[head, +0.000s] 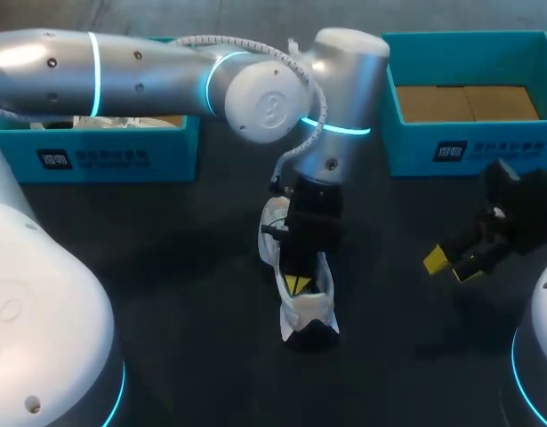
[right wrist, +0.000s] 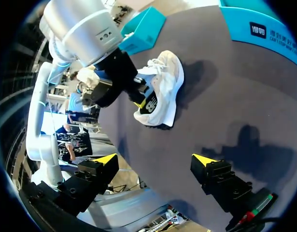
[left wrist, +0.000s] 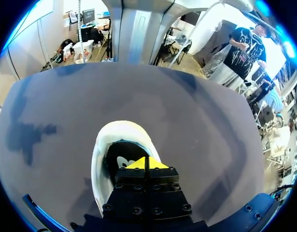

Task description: Take the shoe out of the shoebox, open the shoe tongue, remove and reinsert the insole, then place the shoe into the shoebox

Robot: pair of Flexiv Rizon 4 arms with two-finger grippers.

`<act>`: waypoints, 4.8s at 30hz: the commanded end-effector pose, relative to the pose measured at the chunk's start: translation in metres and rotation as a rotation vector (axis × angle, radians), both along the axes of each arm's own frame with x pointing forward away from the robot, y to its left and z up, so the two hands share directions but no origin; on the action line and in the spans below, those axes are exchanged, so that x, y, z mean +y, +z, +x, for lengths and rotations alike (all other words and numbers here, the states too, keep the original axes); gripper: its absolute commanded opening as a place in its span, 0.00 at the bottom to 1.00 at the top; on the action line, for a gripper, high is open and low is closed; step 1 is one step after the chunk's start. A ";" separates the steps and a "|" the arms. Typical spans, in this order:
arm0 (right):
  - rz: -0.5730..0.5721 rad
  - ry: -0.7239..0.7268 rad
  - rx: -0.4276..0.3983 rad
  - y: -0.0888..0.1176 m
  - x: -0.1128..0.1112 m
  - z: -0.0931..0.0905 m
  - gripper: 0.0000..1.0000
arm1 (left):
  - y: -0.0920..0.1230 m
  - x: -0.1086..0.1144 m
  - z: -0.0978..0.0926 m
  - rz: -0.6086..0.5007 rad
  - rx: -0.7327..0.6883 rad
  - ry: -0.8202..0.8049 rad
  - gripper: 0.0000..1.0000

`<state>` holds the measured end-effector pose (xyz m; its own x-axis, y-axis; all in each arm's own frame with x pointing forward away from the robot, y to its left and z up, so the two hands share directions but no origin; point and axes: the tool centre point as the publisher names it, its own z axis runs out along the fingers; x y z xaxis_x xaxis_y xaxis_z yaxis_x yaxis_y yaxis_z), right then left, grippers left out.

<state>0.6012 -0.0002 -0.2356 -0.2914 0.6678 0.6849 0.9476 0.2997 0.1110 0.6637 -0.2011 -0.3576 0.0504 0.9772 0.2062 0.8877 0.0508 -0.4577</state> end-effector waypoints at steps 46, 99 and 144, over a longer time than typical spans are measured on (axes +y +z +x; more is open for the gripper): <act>-0.002 -0.002 -0.001 0.000 -0.001 -0.002 1.00 | -0.034 -0.003 -0.014 0.018 -0.061 0.006 0.00; -0.002 -0.002 -0.001 0.000 -0.001 -0.002 1.00 | -0.068 -0.013 -0.021 -0.053 -0.125 0.039 0.00; -0.002 -0.002 -0.001 0.000 -0.001 -0.002 1.00 | -0.029 -0.026 -0.020 -0.210 -0.103 0.075 0.00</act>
<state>0.6001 -0.0009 -0.2355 -0.2919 0.6678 0.6847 0.9477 0.2988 0.1126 0.6457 -0.2278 -0.3895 -0.0357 0.9993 -0.0069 0.9237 0.0304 -0.3818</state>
